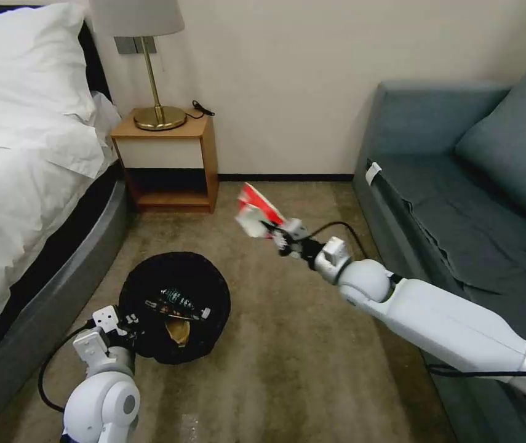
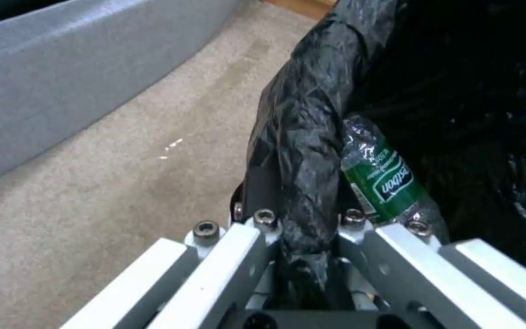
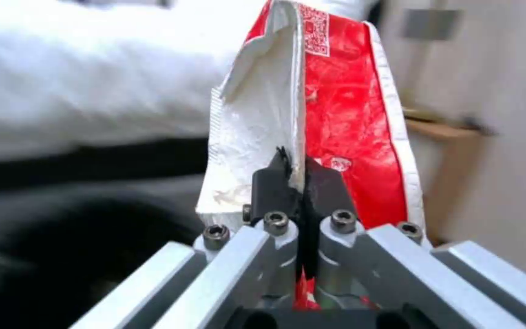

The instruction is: Pick up the trash bin, then pick up the garbage on the floor and place it into the trash bin.

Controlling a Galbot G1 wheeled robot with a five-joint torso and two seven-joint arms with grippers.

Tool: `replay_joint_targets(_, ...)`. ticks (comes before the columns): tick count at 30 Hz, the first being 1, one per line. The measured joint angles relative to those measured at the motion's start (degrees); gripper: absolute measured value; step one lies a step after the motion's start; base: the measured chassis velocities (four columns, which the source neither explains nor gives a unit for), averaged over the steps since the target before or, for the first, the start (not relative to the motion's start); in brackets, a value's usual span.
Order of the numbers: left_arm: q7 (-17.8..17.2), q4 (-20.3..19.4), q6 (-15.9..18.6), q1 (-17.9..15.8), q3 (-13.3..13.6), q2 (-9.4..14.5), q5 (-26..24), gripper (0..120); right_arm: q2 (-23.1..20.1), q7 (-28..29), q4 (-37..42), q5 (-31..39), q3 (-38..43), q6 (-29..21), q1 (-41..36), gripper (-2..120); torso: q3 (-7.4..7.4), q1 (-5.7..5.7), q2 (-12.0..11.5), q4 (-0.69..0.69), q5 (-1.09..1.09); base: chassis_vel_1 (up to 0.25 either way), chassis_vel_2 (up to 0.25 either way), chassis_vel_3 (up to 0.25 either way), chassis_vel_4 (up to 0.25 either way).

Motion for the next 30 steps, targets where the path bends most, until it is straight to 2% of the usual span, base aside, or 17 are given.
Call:
replay_joint_targets(2,0.0,0.2,0.1,-0.3,0.2,0.0,-0.2,3,1.1,2.5,3.4,3.4,-4.2,-0.9,1.0,0,0.00,0.00,0.0,0.00,0.00,0.000,0.000,0.000,0.000)
replay_joint_targets(3,0.0,0.2,0.1,-0.3,0.2,0.0,-0.2,3,1.1,2.5,3.4,3.4,-4.2,-0.9,1.0,0,0.00,0.00,0.0,0.00,0.00,0.000,0.000,0.000,0.000)
replay_joint_targets(6,-0.1,0.1,0.3,-0.7,0.6,-0.2,-0.4,3,4.0,5.9,3.3,6.0,-12.4,-1.8,2.2,0,0.00,0.00,0.0,0.00,0.00,0.000,0.000,0.000,0.000)
replay_joint_targets(7,-0.1,0.1,0.3,-0.7,0.6,-0.2,-0.4,3,4.0,5.9,3.3,6.0,-12.4,-1.8,2.2,0,0.00,0.00,0.0,0.00,0.00,0.000,0.000,0.000,0.000)
replay_joint_targets(11,-0.2,-0.5,0.4,-0.7,1.1,-0.8,-0.5,3,8.3,8.4,-1.9,5.8,-19.5,-2.0,2.8,0,0.00,0.00,0.0,-0.01,0.00,0.000,0.000,0.000,0.000)
replay_joint_targets(18,-0.2,-1.4,0.6,-0.5,1.3,-1.2,-0.5,3,12.1,10.8,-8.1,2.8,-22.2,-2.7,3.3,0,0.00,0.00,0.0,0.00,0.01,0.000,0.000,0.000,0.000)
replay_joint_targets(21,-0.2,-1.6,0.6,-0.3,1.3,-1.2,-0.5,3,12.2,11.6,-8.6,2.2,-22.3,-3.6,3.4,12,0.00,0.00,0.0,0.00,0.01,0.000,0.000,0.000,0.000)
replay_joint_targets(22,-0.2,-1.6,0.6,-0.3,1.3,-1.2,-0.5,3,12.2,11.6,-8.6,2.2,-22.3,-3.6,3.4,12,0.00,0.00,0.0,0.00,0.01,0.000,0.000,0.000,0.000)
replay_joint_targets(25,-0.2,-1.6,0.6,-0.2,1.3,-1.2,-0.5,3,11.7,11.7,-7.9,2.0,-22.0,-4.0,3.4,22,0.01,0.00,0.0,0.00,0.01,0.000,0.000,0.000,0.000)
replay_joint_targets(26,-0.2,-1.6,0.6,-0.2,1.3,-1.3,-0.6,3,11.1,11.9,-7.3,1.8,-21.8,-4.2,3.4,30,0.00,0.00,0.0,-0.01,0.01,0.000,0.000,0.000,0.000)
replay_joint_targets(27,-0.2,-1.6,0.6,-0.2,1.3,-1.3,-0.6,3,11.1,11.9,-7.3,1.8,-21.8,-4.2,3.4,30,0.00,0.00,0.0,-0.01,0.01,0.000,0.000,0.000,0.000)
replay_joint_targets(30,-0.4,-1.5,0.6,-0.2,1.4,-1.3,-1.0,3,10.1,13.1,-5.6,1.7,-20.2,-4.5,3.2,43,0.00,0.00,0.0,0.00,0.01,0.000,0.000,0.000,0.000)
